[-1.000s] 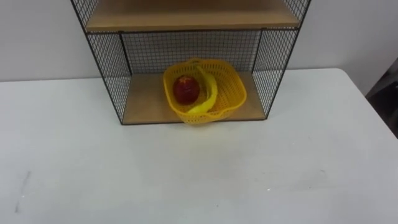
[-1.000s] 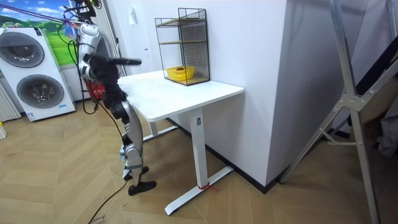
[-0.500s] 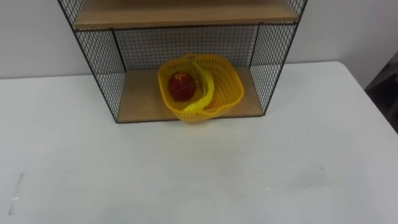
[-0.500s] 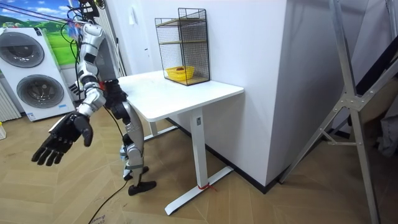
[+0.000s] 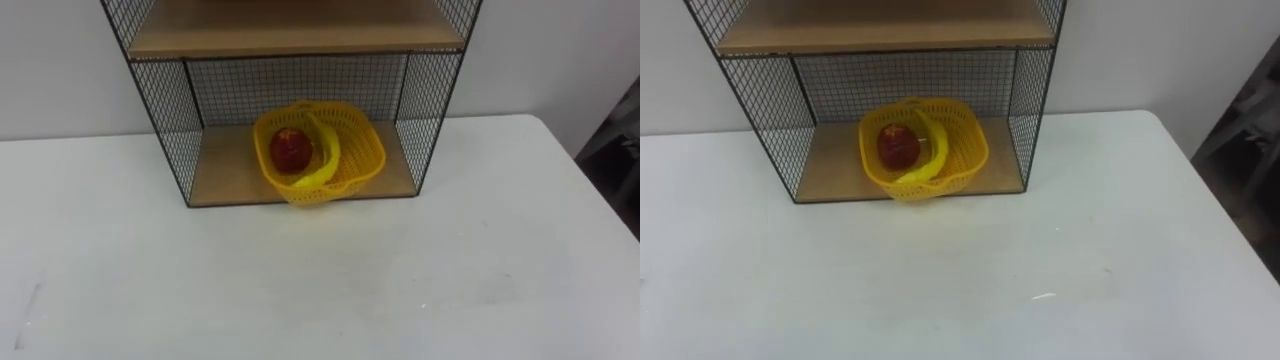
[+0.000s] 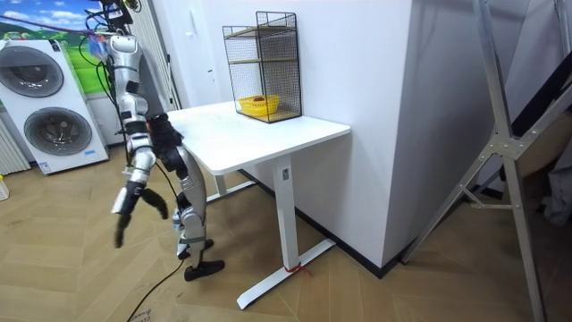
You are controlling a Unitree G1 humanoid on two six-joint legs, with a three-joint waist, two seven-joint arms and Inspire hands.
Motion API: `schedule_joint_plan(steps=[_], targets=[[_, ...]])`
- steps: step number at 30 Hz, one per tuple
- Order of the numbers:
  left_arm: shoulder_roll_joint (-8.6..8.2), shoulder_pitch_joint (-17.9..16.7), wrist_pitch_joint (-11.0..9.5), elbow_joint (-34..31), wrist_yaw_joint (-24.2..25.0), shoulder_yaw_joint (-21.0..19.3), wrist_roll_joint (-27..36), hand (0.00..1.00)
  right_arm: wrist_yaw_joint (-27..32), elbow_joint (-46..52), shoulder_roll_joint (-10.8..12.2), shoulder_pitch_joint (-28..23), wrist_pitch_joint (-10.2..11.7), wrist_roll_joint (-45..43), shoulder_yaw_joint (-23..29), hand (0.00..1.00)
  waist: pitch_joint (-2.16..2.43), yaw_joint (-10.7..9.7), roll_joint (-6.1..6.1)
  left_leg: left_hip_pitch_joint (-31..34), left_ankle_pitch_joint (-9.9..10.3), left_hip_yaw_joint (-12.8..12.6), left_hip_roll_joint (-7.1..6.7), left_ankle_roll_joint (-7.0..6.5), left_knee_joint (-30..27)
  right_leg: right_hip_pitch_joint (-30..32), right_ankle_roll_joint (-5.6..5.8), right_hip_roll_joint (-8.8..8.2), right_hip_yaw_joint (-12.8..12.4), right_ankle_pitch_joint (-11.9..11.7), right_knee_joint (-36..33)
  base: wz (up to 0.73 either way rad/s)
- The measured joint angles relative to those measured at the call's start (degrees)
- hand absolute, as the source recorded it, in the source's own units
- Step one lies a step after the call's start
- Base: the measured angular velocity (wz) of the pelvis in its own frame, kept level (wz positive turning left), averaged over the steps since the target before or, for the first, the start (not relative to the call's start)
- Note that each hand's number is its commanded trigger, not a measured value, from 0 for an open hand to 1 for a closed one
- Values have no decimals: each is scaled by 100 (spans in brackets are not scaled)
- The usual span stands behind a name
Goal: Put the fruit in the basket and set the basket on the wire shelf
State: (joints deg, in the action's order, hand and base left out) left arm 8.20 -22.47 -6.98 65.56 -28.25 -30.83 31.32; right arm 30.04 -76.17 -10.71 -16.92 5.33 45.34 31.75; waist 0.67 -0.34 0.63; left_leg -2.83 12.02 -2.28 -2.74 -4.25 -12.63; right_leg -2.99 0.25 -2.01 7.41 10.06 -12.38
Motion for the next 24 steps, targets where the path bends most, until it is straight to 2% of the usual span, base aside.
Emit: schedule_joint_plan(steps=[2,4,7,8,9,10,13,19,24], targets=[[-43,120,103,10,322,488,-575,0,-269,4,-14,159,-123,-652,-481,0,-1,10,6,-35,-1,-39,7,0,6,-7,-13,8,-35,-12,-14,-5],[-62,336,303,44,651,985,-1338,0,-606,1,-14,401,-270,-1448,-1084,0,-7,8,26,-80,-12,-62,10,6,53,-24,-23,19,-72,-22,-8,-8],[-68,615,480,42,886,1330,-2113,0,-944,7,-14,593,-416,-2287,-1537,0,-10,18,30,-89,-42,-64,15,-18,99,-57,-24,61,-70,-67,88,0],[-71,740,555,28,963,1467,-2440,0,-1078,0,-14,701,-478,-2577,-1695,0,-26,20,31,-85,-48,-65,14,-28,108,-47,-24,75,-74,-67,94,0],[-68,859,621,1,1049,1604,-2609,0,-1198,6,-10,813,-549,-2780,-1762,0,-69,10,31,-82,-51,-65,13,-32,113,-40,-24,77,-74,-70,100,0],[-72,900,662,-25,1132,1769,-2732,0,-1293,22,-4,874,-591,-2845,-1844,0,-84,-9,34,-72,-57,-56,17,-32,124,-53,-24,86,-62,-96,164,0],[-83,982,851,-43,1316,1901,-2877,0,-1497,46,4,958,-730,-3316,-2125,0,-110,-26,53,-43,-72,-51,21,-30,138,-39,-27,92,-34,-116,200,3],[-82,981,903,-43,1408,2082,-2850,0,-1703,37,52,1010,-803,-4112,-2499,0,-109,-10,47,-34,-72,-82,29,-31,136,-10,-31,101,-86,-124,195,-2],[-77,932,902,-18,1505,2091,-2849,0,-1914,91,86,1031,-786,-4085,-2611,0,-104,125,4,-103,-71,-180,48,-31,162,-38,-34,114,-124,-146,194,-9]])
